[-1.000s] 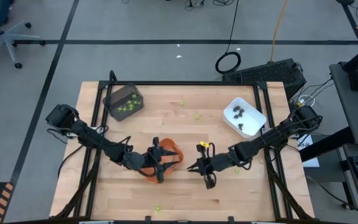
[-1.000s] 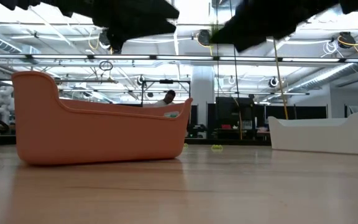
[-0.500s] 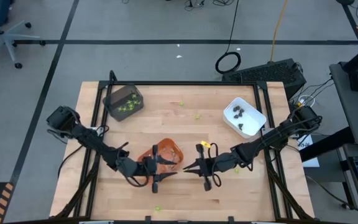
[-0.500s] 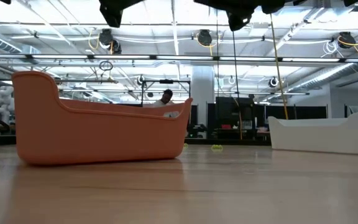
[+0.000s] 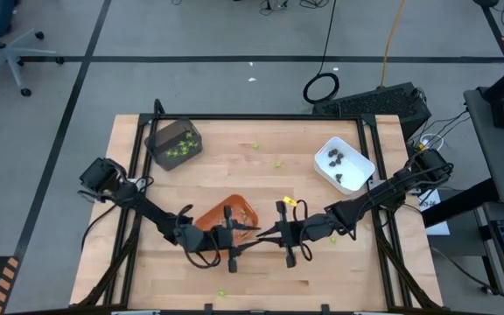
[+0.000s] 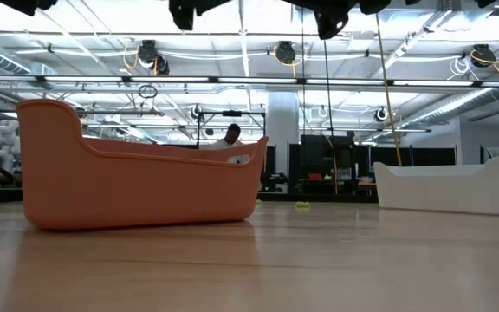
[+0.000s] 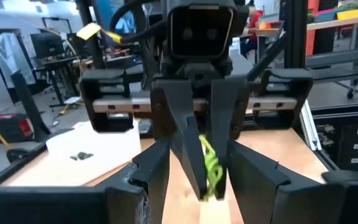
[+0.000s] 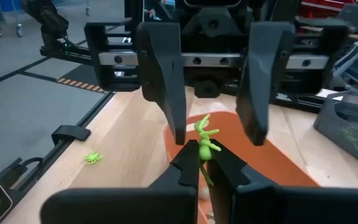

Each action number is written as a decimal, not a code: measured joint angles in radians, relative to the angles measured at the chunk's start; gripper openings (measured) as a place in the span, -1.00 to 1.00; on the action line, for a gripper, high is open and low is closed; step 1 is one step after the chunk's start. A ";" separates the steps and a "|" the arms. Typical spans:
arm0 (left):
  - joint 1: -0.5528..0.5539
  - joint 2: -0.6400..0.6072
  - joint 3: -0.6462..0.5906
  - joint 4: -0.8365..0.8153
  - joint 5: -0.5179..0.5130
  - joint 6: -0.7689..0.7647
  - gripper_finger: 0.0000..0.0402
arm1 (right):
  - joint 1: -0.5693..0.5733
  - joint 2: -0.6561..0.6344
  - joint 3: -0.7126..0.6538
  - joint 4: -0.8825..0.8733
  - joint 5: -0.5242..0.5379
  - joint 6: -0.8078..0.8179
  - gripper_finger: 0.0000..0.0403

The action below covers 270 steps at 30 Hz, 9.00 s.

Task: Sort Halloween decoration
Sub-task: Put the green spider toy into the black bin

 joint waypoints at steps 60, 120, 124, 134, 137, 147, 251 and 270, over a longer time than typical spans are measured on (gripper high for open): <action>0.089 -0.138 0.008 0.045 0.001 -0.408 -1.00 | -0.018 -0.021 0.000 -0.242 0.080 -0.153 0.21; 0.476 -0.885 0.007 -1.582 -0.236 -0.634 -1.00 | -0.046 -0.127 0.000 -0.750 0.071 -0.109 0.04; 0.609 -0.894 0.007 -1.763 -0.142 -0.780 -1.00 | -0.046 -0.127 0.000 -0.750 0.071 -0.088 0.04; 0.865 -0.825 0.007 -1.843 0.129 -0.701 -1.00 | -0.046 -0.127 0.000 -0.750 0.071 -0.027 0.04; 0.927 -0.798 0.007 -1.850 0.165 -0.695 -1.00 | -0.046 -0.127 0.000 -0.756 0.071 -0.009 0.04; 1.125 -0.615 0.007 -1.865 0.319 -0.648 -1.00 | -0.027 -0.127 0.000 -0.773 0.071 0.075 0.04; 0.096 -0.448 0.008 -1.148 -0.203 -0.808 -0.61 | 0.427 -0.256 -0.331 -0.992 0.025 1.040 -0.97; 0.088 -0.335 0.007 -0.913 -0.190 -0.700 -0.61 | 0.291 -0.531 -0.329 -0.370 0.351 0.126 -0.99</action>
